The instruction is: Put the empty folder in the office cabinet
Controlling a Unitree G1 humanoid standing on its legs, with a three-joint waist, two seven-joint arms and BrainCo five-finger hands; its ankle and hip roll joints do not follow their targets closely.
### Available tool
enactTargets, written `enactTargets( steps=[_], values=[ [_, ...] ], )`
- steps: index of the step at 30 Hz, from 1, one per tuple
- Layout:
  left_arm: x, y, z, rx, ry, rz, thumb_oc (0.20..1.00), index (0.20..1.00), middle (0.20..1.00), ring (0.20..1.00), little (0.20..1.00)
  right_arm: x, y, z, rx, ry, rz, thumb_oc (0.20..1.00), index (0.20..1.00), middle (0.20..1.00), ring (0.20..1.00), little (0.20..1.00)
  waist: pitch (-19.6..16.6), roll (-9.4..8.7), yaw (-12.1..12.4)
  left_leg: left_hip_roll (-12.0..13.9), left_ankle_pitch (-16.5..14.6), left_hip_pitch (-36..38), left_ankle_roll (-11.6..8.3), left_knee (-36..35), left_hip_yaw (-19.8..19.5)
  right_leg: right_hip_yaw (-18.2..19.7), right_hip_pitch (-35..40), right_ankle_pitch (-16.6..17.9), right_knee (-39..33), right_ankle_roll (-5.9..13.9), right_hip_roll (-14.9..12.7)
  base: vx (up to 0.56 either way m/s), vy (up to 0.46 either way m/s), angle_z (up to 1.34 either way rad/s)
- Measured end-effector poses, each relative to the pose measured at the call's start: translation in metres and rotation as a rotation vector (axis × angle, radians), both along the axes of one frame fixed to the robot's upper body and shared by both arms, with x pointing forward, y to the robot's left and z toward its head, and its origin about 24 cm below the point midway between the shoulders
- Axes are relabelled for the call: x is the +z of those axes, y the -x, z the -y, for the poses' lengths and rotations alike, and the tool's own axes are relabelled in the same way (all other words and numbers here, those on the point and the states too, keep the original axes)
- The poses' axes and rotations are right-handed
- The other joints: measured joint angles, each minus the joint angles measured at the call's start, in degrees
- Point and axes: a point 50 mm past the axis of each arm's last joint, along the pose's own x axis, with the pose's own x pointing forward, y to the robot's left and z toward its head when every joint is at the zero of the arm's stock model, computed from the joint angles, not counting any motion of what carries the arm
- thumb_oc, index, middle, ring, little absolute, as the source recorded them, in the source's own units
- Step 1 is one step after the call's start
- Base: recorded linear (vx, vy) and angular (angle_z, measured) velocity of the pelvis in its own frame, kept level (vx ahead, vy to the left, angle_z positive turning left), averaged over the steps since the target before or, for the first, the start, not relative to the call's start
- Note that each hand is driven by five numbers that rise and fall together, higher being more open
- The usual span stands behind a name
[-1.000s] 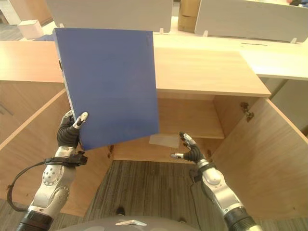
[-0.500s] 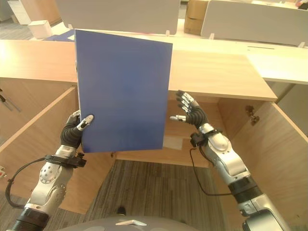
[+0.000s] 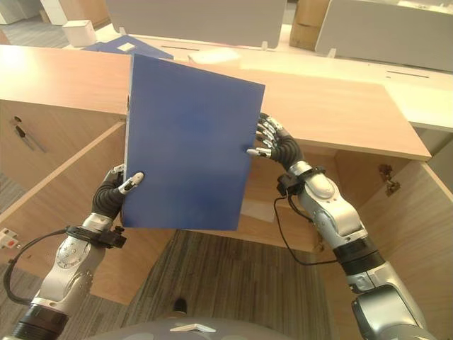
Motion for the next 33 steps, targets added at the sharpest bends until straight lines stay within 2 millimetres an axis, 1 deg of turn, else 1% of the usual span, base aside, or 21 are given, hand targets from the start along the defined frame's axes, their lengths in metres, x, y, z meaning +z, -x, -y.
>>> enactTargets(
  steps=[3,6,14,15,16,17,20,25,28,30,33],
  values=[
    [0.001,-0.003,0.007,-0.029,0.003,0.007,0.200,0.200,0.200,0.200,0.200,0.001,-0.001,-0.006,0.019,-0.007,-0.016,1.000,1.000,1.000,1.000,1.000,0.0,0.00,0.1,0.0,0.0,0.0,0.01,0.0,0.0,0.0,0.0,0.0,-0.2,-0.01,-0.1,0.00,0.000,0.00],
    [0.007,-0.008,0.012,-0.051,0.008,0.032,0.200,0.200,0.200,0.200,0.200,-0.001,-0.001,-0.021,0.037,-0.093,-0.061,1.000,1.000,1.000,1.000,1.000,0.0,-0.02,0.0,0.0,0.0,0.0,0.03,0.0,0.1,0.0,0.0,0.0,-0.2,-0.01,-0.1,0.00,0.000,0.00],
    [0.014,-0.017,0.025,-0.040,0.053,0.061,0.200,0.200,0.200,0.200,0.200,-0.003,-0.002,-0.034,-0.001,-0.178,-0.112,1.000,1.000,1.000,1.000,1.000,0.0,-0.05,-0.1,0.0,0.1,0.0,-0.08,0.0,0.0,0.0,0.0,0.0,0.1,0.00,0.0,0.00,0.000,0.00],
    [0.013,-0.018,0.029,-0.037,0.064,0.056,0.200,0.200,0.200,0.200,0.200,-0.003,-0.002,-0.034,-0.009,-0.181,-0.113,0.671,0.671,0.671,0.671,0.671,0.0,-0.10,-0.1,0.0,0.1,0.0,-0.08,0.0,0.0,0.0,0.0,0.0,0.1,0.00,0.0,0.00,0.000,0.00],
    [0.013,-0.018,0.029,-0.037,0.064,0.056,0.200,0.200,0.200,0.200,0.200,-0.003,-0.002,-0.034,-0.009,-0.181,-0.113,0.671,0.671,0.671,0.671,0.671,0.0,-0.10,-0.1,0.0,0.1,0.0,-0.08,0.0,0.0,0.0,0.0,0.0,0.1,0.00,0.0,0.00,0.000,0.00],
    [0.012,-0.018,0.030,-0.033,0.069,0.048,0.200,0.200,0.200,0.200,0.200,-0.003,-0.002,-0.035,-0.012,-0.183,-0.113,0.200,0.200,0.200,0.200,0.200,0.0,-0.15,-0.1,0.0,0.1,0.0,-0.08,0.0,0.0,0.0,0.0,0.0,0.1,0.00,0.0,0.00,0.000,0.00],
    [0.011,-0.018,0.031,-0.026,0.073,0.042,0.200,0.200,0.200,0.200,0.200,-0.003,-0.002,-0.037,-0.009,-0.189,-0.116,0.200,0.200,0.200,0.200,0.200,0.0,-0.22,-0.1,0.0,0.1,0.0,-0.09,0.0,0.1,0.0,0.0,0.0,0.1,0.01,0.0,0.00,0.000,0.00],
    [0.003,-0.019,0.028,0.008,0.088,0.003,0.209,0.209,0.209,0.209,0.209,-0.004,-0.001,-0.039,-0.002,-0.191,-0.112,0.200,0.200,0.200,0.200,0.200,0.1,-0.46,0.0,0.0,0.2,0.0,-0.09,0.0,0.0,0.0,0.0,0.0,0.1,0.02,0.0,0.00,0.000,0.00],
    [0.002,-0.019,0.029,0.016,0.097,-0.004,1.000,1.000,1.000,1.000,1.000,-0.002,-0.001,-0.039,-0.009,-0.198,-0.097,0.200,0.200,0.200,0.200,0.200,0.1,-0.73,0.0,0.0,0.2,0.0,-0.09,0.0,0.1,0.0,0.0,0.0,0.1,0.02,0.0,0.00,0.000,0.00],
    [0.002,-0.019,0.030,0.019,0.113,-0.004,1.000,1.000,1.000,1.000,1.000,-0.003,-0.001,-0.040,-0.010,-0.177,-0.087,0.200,0.200,0.200,0.200,0.200,0.1,-0.81,0.0,0.0,0.2,0.0,-0.08,0.0,0.1,0.0,0.0,0.0,0.1,0.02,0.0,0.00,0.000,0.00],
    [0.000,-0.017,0.030,0.039,0.181,-0.020,1.000,1.000,1.000,1.000,1.000,-0.016,0.005,-0.044,0.009,-0.101,-0.088,0.200,0.200,0.200,0.200,0.200,0.3,-1.09,-0.1,0.0,0.2,0.0,-0.08,0.0,0.0,0.0,0.0,0.0,0.0,0.01,0.0,0.00,-0.011,0.00]
  ],
)
